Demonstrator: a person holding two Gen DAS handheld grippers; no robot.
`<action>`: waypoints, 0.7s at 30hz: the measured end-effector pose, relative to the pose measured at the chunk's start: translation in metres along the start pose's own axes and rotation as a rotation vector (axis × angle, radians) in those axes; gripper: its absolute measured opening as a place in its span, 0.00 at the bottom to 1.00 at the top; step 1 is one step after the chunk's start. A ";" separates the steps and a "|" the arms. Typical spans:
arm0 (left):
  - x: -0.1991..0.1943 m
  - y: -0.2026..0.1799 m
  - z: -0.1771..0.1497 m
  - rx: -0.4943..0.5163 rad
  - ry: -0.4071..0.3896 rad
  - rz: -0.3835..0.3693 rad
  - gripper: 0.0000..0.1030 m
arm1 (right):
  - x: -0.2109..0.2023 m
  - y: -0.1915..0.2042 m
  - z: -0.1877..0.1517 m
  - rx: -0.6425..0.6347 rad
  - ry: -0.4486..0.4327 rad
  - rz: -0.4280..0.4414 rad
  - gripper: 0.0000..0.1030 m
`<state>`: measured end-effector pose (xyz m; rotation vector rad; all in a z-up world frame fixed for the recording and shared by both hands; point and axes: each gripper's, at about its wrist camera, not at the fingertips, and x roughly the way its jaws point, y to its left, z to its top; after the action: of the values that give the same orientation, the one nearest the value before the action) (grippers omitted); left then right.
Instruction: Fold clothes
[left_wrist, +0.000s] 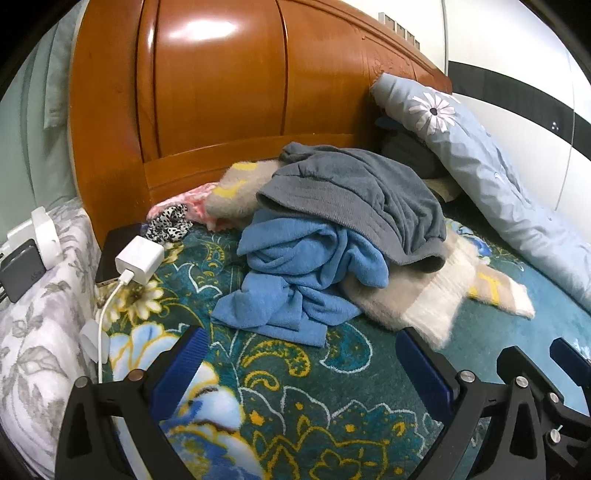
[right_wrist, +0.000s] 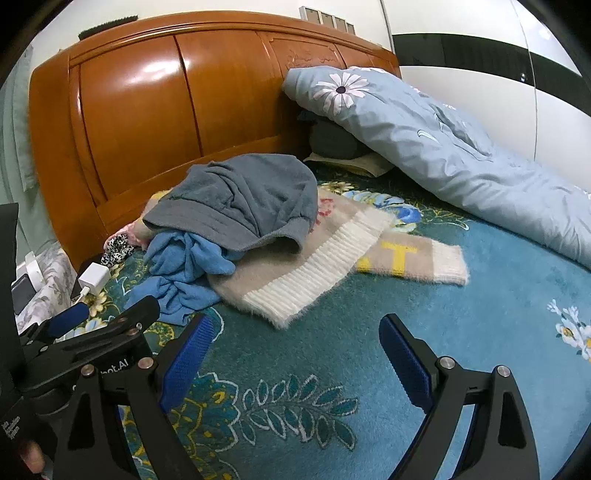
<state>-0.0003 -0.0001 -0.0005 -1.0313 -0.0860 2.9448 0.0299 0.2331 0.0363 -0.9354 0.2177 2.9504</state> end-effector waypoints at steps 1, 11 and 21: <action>0.001 0.001 0.000 -0.005 0.006 -0.005 1.00 | 0.000 0.000 0.000 -0.002 -0.001 -0.003 0.90; -0.009 0.002 0.000 -0.011 -0.051 0.001 1.00 | -0.008 -0.002 -0.001 0.006 -0.028 0.008 0.90; -0.019 0.000 0.000 -0.018 -0.124 0.011 1.00 | -0.015 0.001 0.005 0.009 -0.063 0.021 0.90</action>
<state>0.0147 -0.0011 0.0118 -0.8531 -0.1101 3.0209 0.0393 0.2324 0.0487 -0.8428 0.2397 2.9898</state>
